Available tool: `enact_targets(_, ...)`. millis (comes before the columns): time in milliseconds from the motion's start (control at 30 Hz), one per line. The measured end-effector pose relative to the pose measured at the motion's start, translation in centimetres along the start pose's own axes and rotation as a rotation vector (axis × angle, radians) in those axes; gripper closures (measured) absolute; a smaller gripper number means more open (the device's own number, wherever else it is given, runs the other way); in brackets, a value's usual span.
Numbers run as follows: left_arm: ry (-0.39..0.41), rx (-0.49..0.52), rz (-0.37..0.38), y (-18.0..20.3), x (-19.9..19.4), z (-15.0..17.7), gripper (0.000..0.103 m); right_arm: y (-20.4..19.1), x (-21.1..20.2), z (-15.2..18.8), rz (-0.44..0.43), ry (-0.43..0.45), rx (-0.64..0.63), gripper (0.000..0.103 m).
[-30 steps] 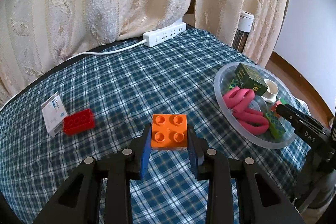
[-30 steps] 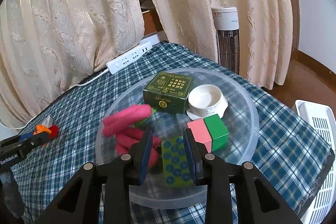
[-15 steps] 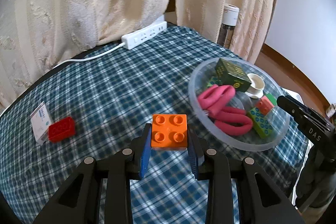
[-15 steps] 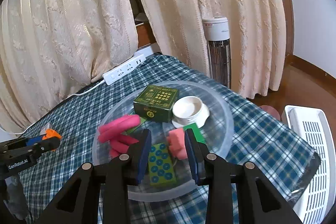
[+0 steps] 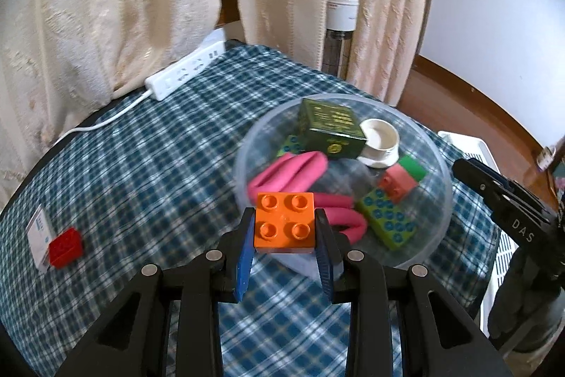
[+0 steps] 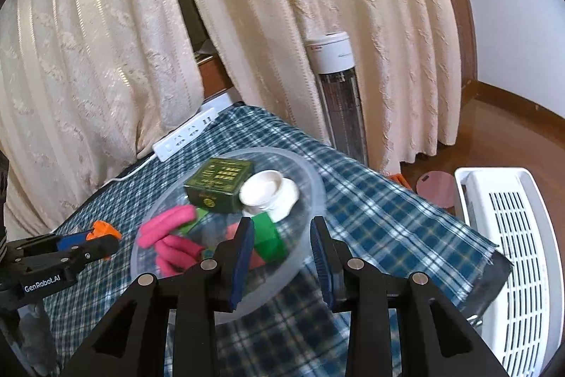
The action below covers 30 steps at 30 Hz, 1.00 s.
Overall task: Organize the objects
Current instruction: 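Carry both blocks over the clear bowl and open both grippers to drop them, then move both tools back toward the red block and white medicine box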
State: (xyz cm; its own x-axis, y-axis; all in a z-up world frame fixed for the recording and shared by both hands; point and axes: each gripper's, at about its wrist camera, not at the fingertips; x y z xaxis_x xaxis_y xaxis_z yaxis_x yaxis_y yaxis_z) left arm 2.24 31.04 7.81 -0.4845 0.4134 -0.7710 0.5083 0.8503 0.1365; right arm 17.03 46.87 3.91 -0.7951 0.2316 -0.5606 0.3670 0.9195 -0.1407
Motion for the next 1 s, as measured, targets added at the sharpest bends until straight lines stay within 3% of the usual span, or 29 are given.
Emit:
enact_targets(533, -0.039, 0.049, 0.035, 3.7, 2.3, -0.5, 0.070, 2.2, 0.1, 0.8, 0.012, 0.002, 0.051, 0.067)
enact_targets(600, -0.050, 0.046, 0.043, 3.8, 2.5, -0.5, 0.065, 2.2, 0.2, 0.9, 0.009, -0.002, 0.051, 0.067)
enact_targets(667, -0.057, 0.037, 0.051, 3.6, 2.7, -0.5, 0.046, 2.1, 0.2, 1.0, 0.008, -0.004, 0.049, 0.067)
enact_targets(700, -0.050, 0.032, 0.049, 3.5, 2.6, -0.5, 0.044, 2.1, 0.2, 1.0, 0.007, -0.005, 0.048, 0.067)
enact_targets(1000, -0.029, -0.001, 0.031, 1.6, 1.9, -0.5, 0.043, 1.3, 0.3, 1.0, 0.006, -0.014, 0.036, 0.067)
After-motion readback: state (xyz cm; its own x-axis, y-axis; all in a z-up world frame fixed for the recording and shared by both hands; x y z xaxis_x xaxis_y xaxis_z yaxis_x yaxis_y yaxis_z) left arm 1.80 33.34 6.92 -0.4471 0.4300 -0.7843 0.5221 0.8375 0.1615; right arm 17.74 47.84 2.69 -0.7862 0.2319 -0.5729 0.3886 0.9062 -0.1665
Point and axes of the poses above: each gripper's, at about its wrist camera, not at the fingertips, and x roughly the way its jaws point, y to its right, z to its underside, and after that the axes turned 13 degrees about -x, right-handed
